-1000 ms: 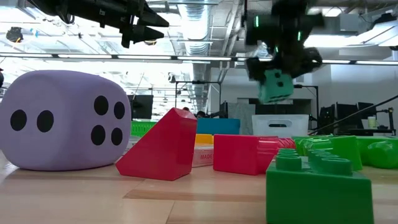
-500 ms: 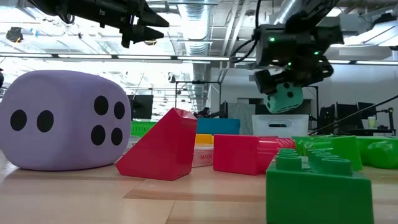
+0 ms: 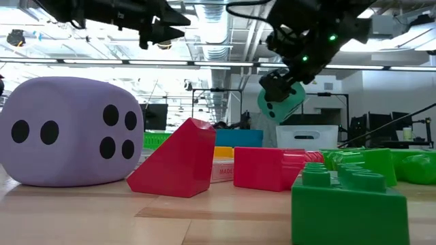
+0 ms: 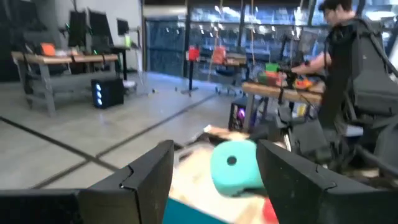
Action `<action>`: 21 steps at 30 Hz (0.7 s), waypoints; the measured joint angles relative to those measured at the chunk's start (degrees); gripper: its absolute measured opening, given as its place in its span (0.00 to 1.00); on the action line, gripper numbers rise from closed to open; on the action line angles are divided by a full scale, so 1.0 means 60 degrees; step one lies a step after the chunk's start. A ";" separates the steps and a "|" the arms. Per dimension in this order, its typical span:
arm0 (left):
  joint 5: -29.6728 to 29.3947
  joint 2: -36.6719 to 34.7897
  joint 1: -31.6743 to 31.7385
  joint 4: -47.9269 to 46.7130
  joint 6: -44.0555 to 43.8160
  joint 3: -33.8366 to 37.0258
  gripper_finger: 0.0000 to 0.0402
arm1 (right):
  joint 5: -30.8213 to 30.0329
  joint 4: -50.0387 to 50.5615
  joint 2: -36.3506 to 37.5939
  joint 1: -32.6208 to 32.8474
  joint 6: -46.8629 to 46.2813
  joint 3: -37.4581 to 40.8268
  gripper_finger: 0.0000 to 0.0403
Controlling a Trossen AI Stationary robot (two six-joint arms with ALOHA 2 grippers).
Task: Pick & Place Toys
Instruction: Put the light blue dice into the transparent bin
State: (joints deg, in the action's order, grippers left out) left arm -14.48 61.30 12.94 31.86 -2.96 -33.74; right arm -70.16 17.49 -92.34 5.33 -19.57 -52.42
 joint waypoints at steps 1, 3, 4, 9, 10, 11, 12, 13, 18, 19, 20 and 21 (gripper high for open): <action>0.0003 0.0252 0.0084 0.0341 0.0057 0.0000 0.56 | 0.0184 -0.0135 0.0050 -0.0095 0.0306 0.0000 0.99; 0.0277 0.0786 0.0318 0.0971 0.0203 0.0000 0.56 | 0.0617 -0.0503 0.0221 -0.0358 0.0728 0.0000 0.99; 0.0531 0.1057 0.0487 0.1177 0.0210 0.0000 0.56 | 0.0798 -0.0768 0.0297 -0.0509 0.0925 -0.0004 0.99; 0.1341 0.2582 0.1426 0.2339 0.0104 -0.0242 0.56 | 0.1209 -0.2059 0.0781 -0.1372 0.2278 -0.0004 0.99; 0.1445 0.2893 0.1620 0.2472 -0.0016 -0.0442 0.56 | 0.1239 -0.2224 0.0908 -0.1527 0.2446 -0.0004 0.99; 0.1588 0.3205 0.1806 0.2514 -0.0095 -0.0691 0.56 | 0.1320 -0.2435 0.1015 -0.1665 0.2548 -0.0004 0.99; 0.1793 0.3492 0.1984 0.2523 -0.0128 -0.0953 0.56 | 0.1599 -0.2528 0.1132 -0.1794 0.2591 -0.0004 0.99; 0.2034 0.3832 0.2155 0.2532 -0.0123 -0.1276 0.56 | 0.1895 -0.2539 0.1246 -0.1927 0.2593 -0.0004 0.99; 0.2802 0.5390 0.2705 0.2514 -0.0130 -0.3076 0.56 | 0.2930 -0.2644 0.1662 -0.2451 0.2722 -0.0007 0.99; 0.2956 0.5665 0.2784 0.2467 -0.0139 -0.3419 0.56 | 0.2934 -0.2643 0.1706 -0.2509 0.2819 -0.0004 0.99; 0.3133 0.5927 0.2845 0.2330 -0.0165 -0.3766 0.56 | 0.2945 -0.2639 0.1753 -0.2554 0.2908 -0.0007 0.99; 0.3372 0.6192 0.2881 0.2247 -0.0205 -0.4097 0.56 | 0.2949 -0.2639 0.1799 -0.2575 0.2996 -0.0004 0.99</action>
State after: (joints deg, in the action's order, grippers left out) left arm 5.75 98.45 30.23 45.35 -4.19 -58.32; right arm -52.47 1.65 -81.54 -10.13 -1.59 -52.45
